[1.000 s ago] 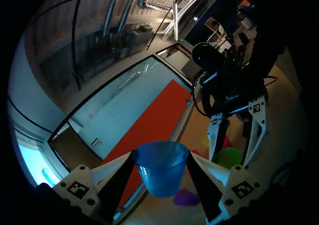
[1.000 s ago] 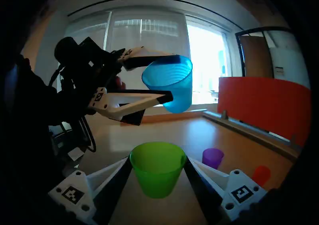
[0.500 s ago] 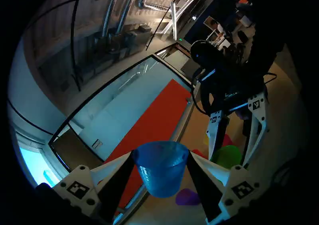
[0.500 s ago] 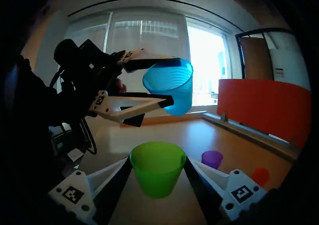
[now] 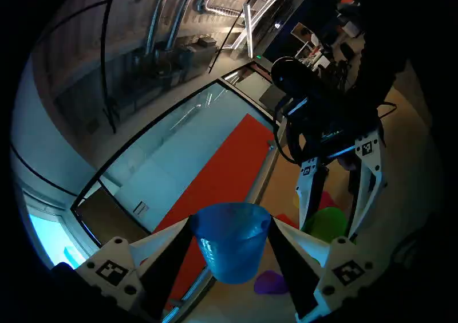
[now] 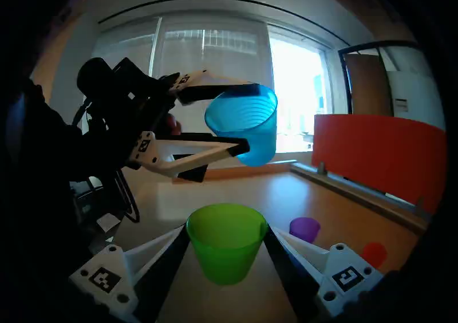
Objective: Pour water
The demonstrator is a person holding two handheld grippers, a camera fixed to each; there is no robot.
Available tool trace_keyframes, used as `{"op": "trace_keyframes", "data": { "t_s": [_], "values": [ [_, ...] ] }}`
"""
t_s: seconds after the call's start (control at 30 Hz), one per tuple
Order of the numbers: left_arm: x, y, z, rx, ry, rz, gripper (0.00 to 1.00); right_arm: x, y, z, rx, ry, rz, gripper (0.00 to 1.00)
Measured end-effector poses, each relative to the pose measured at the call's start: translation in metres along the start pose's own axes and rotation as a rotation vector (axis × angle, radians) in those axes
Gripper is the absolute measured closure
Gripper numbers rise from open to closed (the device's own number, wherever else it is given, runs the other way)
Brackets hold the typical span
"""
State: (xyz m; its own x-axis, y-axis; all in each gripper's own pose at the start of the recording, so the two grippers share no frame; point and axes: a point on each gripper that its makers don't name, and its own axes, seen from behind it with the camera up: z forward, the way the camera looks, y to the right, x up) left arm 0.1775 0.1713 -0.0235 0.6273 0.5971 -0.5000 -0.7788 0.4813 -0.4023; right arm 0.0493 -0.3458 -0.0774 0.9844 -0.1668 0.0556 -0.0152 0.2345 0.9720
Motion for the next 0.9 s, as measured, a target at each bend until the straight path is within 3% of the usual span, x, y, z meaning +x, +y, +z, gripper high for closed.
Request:
{"op": "trace_keyframes", "data": {
  "t_s": [0.9],
  "values": [
    [0.0029,0.0053,0.0008,-0.015,0.000,0.076,0.12,0.0062,0.0024,0.0007,-0.002,0.006,-0.013,0.07]
  ]
}}
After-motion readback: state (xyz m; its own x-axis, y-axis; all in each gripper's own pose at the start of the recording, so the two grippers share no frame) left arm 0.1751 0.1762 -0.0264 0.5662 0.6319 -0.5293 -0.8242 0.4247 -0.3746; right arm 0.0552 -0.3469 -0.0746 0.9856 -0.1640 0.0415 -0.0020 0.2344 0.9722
